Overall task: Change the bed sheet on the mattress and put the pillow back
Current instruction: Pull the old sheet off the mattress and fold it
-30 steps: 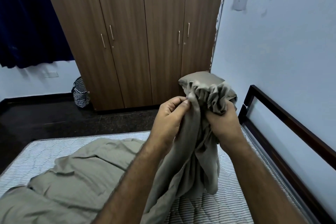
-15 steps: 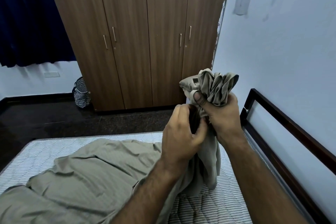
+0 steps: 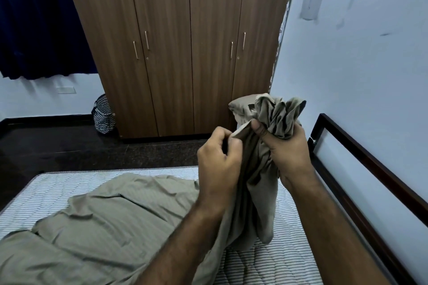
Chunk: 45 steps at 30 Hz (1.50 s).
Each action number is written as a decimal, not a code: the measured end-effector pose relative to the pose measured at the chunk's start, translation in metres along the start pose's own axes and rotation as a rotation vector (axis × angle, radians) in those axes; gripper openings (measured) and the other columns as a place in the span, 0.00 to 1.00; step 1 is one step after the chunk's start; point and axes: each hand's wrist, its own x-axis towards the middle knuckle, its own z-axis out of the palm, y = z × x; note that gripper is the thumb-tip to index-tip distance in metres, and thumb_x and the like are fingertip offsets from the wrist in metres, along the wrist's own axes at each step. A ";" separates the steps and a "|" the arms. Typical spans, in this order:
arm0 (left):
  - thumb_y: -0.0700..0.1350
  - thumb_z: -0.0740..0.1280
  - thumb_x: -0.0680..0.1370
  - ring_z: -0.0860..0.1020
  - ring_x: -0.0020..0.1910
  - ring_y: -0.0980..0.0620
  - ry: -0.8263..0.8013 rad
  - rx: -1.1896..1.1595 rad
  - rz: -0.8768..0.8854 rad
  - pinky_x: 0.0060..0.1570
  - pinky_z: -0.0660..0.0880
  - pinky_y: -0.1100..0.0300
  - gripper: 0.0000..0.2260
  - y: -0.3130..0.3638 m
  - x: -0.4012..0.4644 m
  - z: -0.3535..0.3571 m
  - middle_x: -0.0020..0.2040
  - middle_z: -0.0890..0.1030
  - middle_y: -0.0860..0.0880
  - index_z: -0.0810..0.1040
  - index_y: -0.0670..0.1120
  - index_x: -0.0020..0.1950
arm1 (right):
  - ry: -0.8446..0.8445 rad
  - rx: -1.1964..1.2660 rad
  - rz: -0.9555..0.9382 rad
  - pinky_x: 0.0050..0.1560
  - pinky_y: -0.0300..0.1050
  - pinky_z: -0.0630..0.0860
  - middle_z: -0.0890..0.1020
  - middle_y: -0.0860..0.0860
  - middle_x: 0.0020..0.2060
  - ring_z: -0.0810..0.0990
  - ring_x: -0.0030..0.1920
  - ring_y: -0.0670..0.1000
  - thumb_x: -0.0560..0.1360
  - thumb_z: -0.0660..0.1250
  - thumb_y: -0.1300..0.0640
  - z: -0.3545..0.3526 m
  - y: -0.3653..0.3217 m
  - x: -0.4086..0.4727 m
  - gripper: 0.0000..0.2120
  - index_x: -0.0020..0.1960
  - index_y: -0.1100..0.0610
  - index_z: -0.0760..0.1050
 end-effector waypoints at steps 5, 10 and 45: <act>0.42 0.61 0.83 0.70 0.34 0.52 -0.158 -0.639 -0.375 0.34 0.70 0.56 0.13 0.023 0.013 -0.014 0.34 0.73 0.44 0.73 0.43 0.39 | -0.070 -0.226 0.001 0.57 0.49 0.82 0.88 0.45 0.46 0.86 0.51 0.44 0.69 0.80 0.59 0.001 0.011 -0.003 0.14 0.53 0.53 0.83; 0.46 0.65 0.84 0.80 0.43 0.46 -0.343 -0.359 -0.099 0.47 0.77 0.48 0.12 0.015 0.025 -0.035 0.45 0.84 0.35 0.83 0.39 0.50 | -0.418 -0.182 0.082 0.56 0.45 0.79 0.86 0.51 0.52 0.84 0.56 0.48 0.63 0.84 0.51 0.002 0.024 -0.011 0.31 0.61 0.58 0.77; 0.39 0.68 0.82 0.81 0.46 0.56 -0.326 -0.198 0.023 0.51 0.78 0.56 0.07 0.006 0.027 -0.051 0.44 0.85 0.52 0.83 0.48 0.47 | -0.405 -0.204 -0.084 0.57 0.46 0.78 0.86 0.51 0.51 0.84 0.55 0.51 0.73 0.77 0.57 0.024 0.026 -0.013 0.13 0.56 0.52 0.81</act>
